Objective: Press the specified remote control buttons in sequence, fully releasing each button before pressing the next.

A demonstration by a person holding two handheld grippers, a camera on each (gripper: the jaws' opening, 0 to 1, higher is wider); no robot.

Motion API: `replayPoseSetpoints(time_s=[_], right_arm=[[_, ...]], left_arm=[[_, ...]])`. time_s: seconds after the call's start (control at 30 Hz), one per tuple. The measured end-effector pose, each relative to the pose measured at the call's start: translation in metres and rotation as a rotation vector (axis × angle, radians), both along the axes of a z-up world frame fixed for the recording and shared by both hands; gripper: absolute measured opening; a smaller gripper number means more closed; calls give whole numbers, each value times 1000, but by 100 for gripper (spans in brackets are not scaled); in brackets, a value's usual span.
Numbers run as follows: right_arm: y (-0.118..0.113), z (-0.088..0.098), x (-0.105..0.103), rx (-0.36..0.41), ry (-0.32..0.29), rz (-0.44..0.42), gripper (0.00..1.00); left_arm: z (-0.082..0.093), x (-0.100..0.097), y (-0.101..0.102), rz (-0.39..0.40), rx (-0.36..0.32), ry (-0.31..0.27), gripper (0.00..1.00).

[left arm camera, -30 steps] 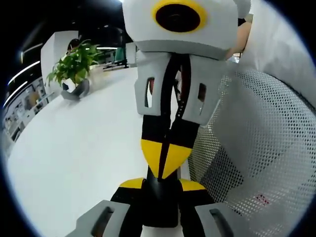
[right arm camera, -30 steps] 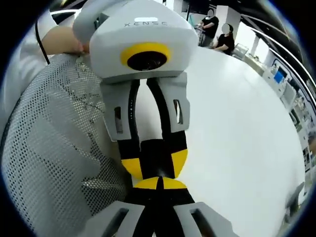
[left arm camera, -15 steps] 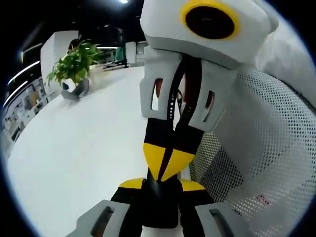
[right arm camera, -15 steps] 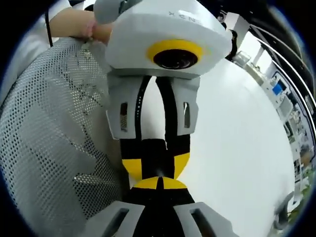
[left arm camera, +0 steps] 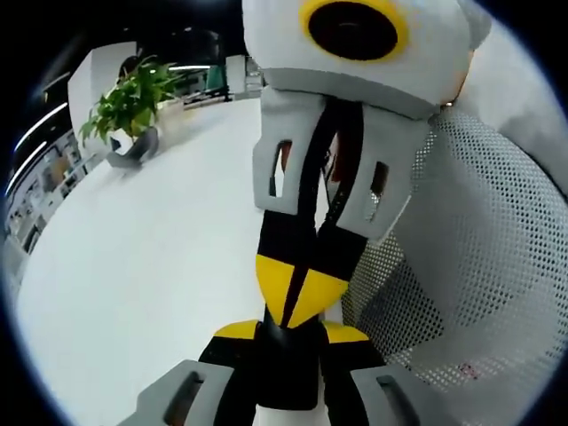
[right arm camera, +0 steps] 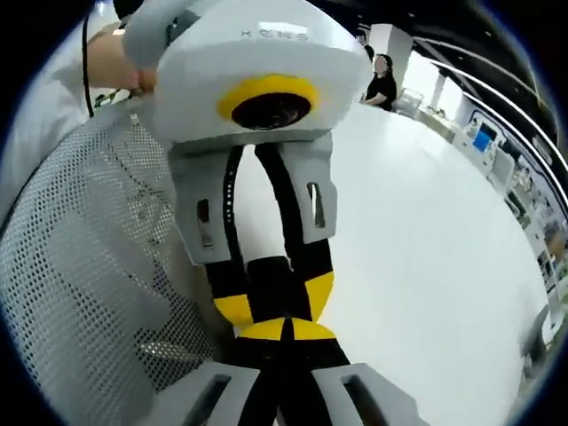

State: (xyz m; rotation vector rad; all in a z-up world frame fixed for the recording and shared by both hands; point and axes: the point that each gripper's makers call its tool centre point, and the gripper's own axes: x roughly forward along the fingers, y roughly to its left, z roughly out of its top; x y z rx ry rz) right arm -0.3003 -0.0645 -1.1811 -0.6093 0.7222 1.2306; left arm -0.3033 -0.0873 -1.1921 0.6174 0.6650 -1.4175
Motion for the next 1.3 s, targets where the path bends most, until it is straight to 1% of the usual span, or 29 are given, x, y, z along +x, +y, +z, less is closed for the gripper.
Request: replayPoseSetpoints(time_s=[0.07, 0.13, 0.17, 0.27, 0.3, 0.33, 0.4, 0.5, 0.53, 0.6, 0.63, 0.67, 0.7, 0.77, 0.8, 0.83, 0.9, 1.0, 1.03, 1.1, 1.23, 1.3], right_arm=[[0, 0, -1, -3, 6, 4, 0], [0, 0, -2, -8, -3, 29, 0], [-1, 0, -2, -13, 2, 38, 0], [-10, 1, 0, -28, 20, 26, 0], [-14, 3, 1, -30, 24, 9, 0], [-19, 6, 4, -24, 21, 0, 2], [-26, 11, 9, -4, 10, -16, 14], [-39, 12, 13, 0, 7, -19, 19], [-43, 10, 15, 2, 19, -28, 22], [-45, 7, 14, 23, 70, -56, 33], [-47, 6, 16, 18, 69, -53, 36], [-48, 1, 14, 3, 91, -48, 36], [-50, -2, 12, -20, 98, -32, 35], [-50, -7, 9, -53, 79, 18, 35], [-45, -4, 10, -23, 87, 0, 35], [-43, -4, 9, -27, 88, 7, 34], [-39, -4, 7, -23, 91, 39, 30], [-38, -4, -2, -21, 132, 94, 21], [-37, -4, -3, -21, 134, 101, 18], [-38, -4, -3, -28, 122, 111, 18], [-37, -4, -3, -20, 137, 114, 18], [-37, -4, -3, -21, 134, 131, 18]], left_arm=[[1, 0, -1, 0, 14, 2, 25], [1, -1, -1, 1, 26, 3, 25], [0, -1, 0, 3, 27, 4, 25], [0, -1, 0, 16, 19, 7, 25], [0, -1, 0, 19, 16, 7, 25], [1, -1, 0, 20, 13, 6, 25], [0, 0, 0, 16, 11, 6, 25], [0, 0, 0, 7, 12, 9, 25], [0, 0, 0, 4, 13, 10, 25], [0, 0, 0, 0, 15, 10, 25], [0, 0, 0, -3, 18, 11, 25], [0, 0, 0, -4, 20, 11, 25], [0, 0, 0, -4, 23, 11, 25], [0, -1, 0, -4, 28, 11, 25], [0, -1, 0, -4, 31, 11, 25], [0, 0, 0, -3, 34, 11, 25], [0, 0, 0, 0, 36, 11, 25], [0, 0, 0, 6, 35, 11, 25], [0, 0, 0, 9, 34, 12, 25], [0, 0, 0, 15, 32, 11, 25], [0, 0, 0, 26, 30, 11, 25], [1, -1, 0, 29, 28, 12, 25]])
